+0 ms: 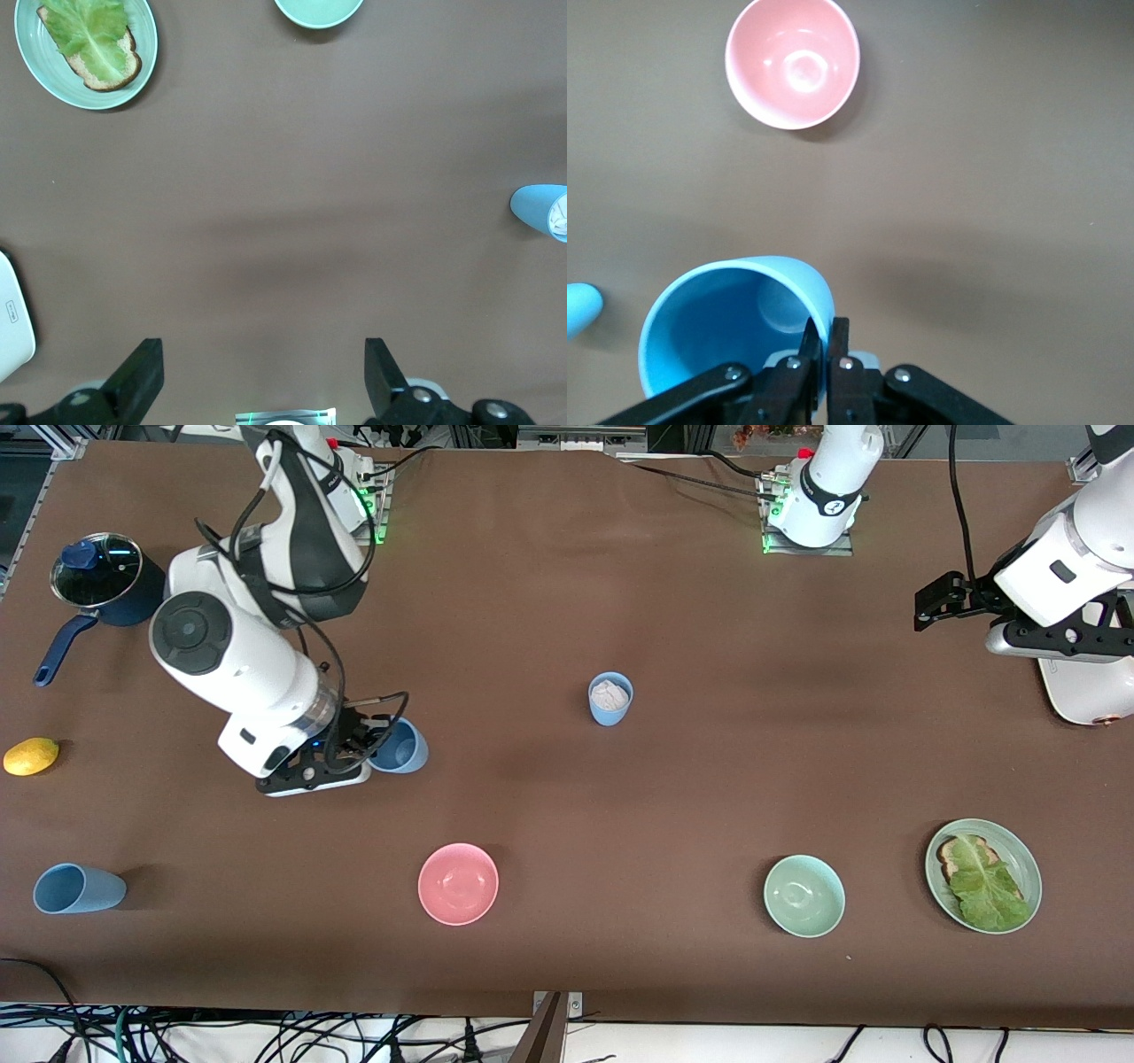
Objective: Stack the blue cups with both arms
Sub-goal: 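Lift the cup and carry it above the tissue cup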
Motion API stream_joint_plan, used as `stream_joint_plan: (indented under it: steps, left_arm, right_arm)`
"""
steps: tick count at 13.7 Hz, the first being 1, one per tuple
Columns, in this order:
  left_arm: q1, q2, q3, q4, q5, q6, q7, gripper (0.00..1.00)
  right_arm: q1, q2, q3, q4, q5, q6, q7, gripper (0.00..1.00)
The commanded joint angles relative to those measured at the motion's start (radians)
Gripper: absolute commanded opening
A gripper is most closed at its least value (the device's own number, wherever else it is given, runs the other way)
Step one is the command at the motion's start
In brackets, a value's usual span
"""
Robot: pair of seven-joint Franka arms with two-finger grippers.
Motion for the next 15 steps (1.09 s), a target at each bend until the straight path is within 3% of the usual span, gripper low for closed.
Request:
stream_joint_plan:
  steps: [1,15]
  left_arm:
    - [0.004,0.003,0.001,0.015,-0.013,-0.018,0.013,1.0]
    - [0.004,0.003,0.001,0.015,-0.011,-0.018,0.014,1.0]
  right_arm:
    - [0.051,-0.026,-0.007,0.001,-0.033,-0.031,0.095,0.0]
    - [0.253,-0.031,-0.005,0.003,-0.07,-0.054,0.459,0.0]
